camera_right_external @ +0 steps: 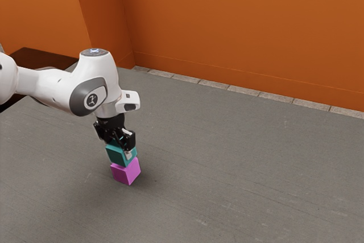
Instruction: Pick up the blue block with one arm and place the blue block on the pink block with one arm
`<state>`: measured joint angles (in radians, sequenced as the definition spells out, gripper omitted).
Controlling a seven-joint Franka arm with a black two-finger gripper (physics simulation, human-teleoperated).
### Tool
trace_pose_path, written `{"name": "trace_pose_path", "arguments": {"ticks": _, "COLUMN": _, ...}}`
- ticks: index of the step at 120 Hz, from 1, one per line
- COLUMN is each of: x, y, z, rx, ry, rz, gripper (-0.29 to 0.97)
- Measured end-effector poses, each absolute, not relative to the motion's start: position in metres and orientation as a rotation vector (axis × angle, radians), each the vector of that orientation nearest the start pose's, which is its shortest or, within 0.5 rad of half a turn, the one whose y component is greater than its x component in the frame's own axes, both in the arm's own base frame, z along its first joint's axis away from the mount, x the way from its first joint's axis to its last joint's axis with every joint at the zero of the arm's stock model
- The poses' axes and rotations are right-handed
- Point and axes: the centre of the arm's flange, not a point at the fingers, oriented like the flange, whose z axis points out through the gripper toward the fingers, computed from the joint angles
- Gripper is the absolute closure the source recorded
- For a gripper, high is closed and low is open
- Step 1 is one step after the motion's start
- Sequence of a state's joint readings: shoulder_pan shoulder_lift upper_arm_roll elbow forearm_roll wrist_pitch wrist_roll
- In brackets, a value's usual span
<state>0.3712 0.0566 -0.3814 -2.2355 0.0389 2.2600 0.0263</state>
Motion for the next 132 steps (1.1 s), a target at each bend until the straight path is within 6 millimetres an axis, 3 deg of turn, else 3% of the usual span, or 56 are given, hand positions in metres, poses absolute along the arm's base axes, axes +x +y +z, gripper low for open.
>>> {"name": "trace_pose_path", "arguments": {"ticks": 24, "x": 0.527, "y": -0.004, "z": 0.344, "rx": -3.131, "ry": 0.117, "rz": 0.043, "gripper": 0.33}}
{"name": "trace_pose_path", "arguments": {"ticks": 50, "x": 0.527, "y": -0.004, "z": 0.344, "rx": -3.138, "ry": 0.139, "rz": 0.043, "gripper": 0.14}}
{"name": "trace_pose_path", "arguments": {"ticks": 77, "x": 0.527, "y": -0.001, "z": 0.355, "rx": -3.131, "ry": 0.156, "rz": 0.015, "gripper": 0.05}}
{"name": "trace_pose_path", "arguments": {"ticks": 93, "x": 0.525, "y": 0.001, "z": 0.383, "rx": -3.112, "ry": 0.155, "rz": -0.054, "gripper": 0.03}}
{"name": "trace_pose_path", "arguments": {"ticks": 118, "x": 0.519, "y": -0.011, "z": 0.465, "rx": -3.069, "ry": 0.169, "rz": -0.202, "gripper": 0.01}}
{"name": "trace_pose_path", "arguments": {"ticks": 132, "x": 0.513, "y": -0.009, "z": 0.481, "rx": -3.068, "ry": 0.155, "rz": -0.209, "gripper": 0.01}}
